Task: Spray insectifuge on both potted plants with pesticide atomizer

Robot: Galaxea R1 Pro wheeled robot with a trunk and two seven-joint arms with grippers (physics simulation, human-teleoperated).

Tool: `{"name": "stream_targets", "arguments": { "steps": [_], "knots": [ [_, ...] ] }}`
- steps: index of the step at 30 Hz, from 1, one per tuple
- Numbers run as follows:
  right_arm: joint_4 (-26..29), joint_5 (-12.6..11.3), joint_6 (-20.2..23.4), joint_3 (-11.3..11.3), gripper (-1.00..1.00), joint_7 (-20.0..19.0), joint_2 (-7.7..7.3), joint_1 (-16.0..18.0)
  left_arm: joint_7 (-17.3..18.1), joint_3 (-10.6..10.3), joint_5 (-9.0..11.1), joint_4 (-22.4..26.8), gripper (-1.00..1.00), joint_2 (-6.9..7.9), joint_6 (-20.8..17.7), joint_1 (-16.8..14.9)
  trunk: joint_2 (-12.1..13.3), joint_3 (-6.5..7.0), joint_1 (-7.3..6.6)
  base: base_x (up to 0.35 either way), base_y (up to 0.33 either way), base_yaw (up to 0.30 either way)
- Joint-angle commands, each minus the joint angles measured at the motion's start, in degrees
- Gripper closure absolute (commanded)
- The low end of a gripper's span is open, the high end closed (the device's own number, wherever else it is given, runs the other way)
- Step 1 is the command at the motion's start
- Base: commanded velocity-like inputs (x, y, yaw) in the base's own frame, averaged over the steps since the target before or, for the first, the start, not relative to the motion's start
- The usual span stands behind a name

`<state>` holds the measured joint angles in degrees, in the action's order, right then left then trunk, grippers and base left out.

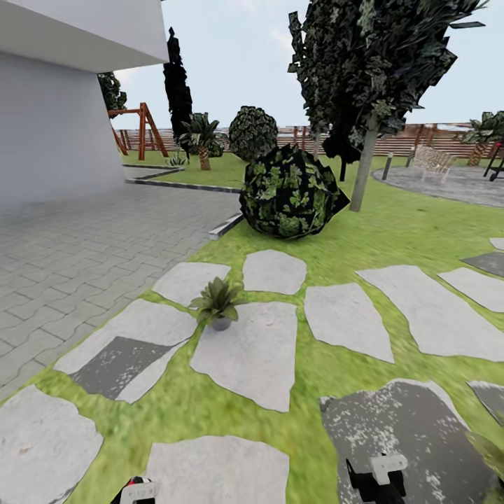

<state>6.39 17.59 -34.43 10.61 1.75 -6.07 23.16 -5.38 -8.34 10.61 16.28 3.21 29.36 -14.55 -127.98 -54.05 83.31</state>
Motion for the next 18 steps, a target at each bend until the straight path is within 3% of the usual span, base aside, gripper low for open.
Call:
{"name": "stream_targets", "arguments": {
  "steps": [1, 18],
  "knots": [
    [-0.1, 0.6, -0.2, 0.4, -1.00, 0.2, 0.00, 0.0, -0.3, -0.5, 0.3, 0.0, 1.00, 0.04, 0.2, 0.0, 0.0, -0.05, 0.02, 0.277, 0.216, 0.000],
    [-0.1, 0.7, -0.2, 0.4, -1.00, 0.2, 0.00, 0.0, -0.3, -0.5, 0.3, -0.1, 1.00, 0.03, 0.2, 0.0, 0.0, -0.05, 0.02, 0.285, 0.214, 0.000]
  ]
}}
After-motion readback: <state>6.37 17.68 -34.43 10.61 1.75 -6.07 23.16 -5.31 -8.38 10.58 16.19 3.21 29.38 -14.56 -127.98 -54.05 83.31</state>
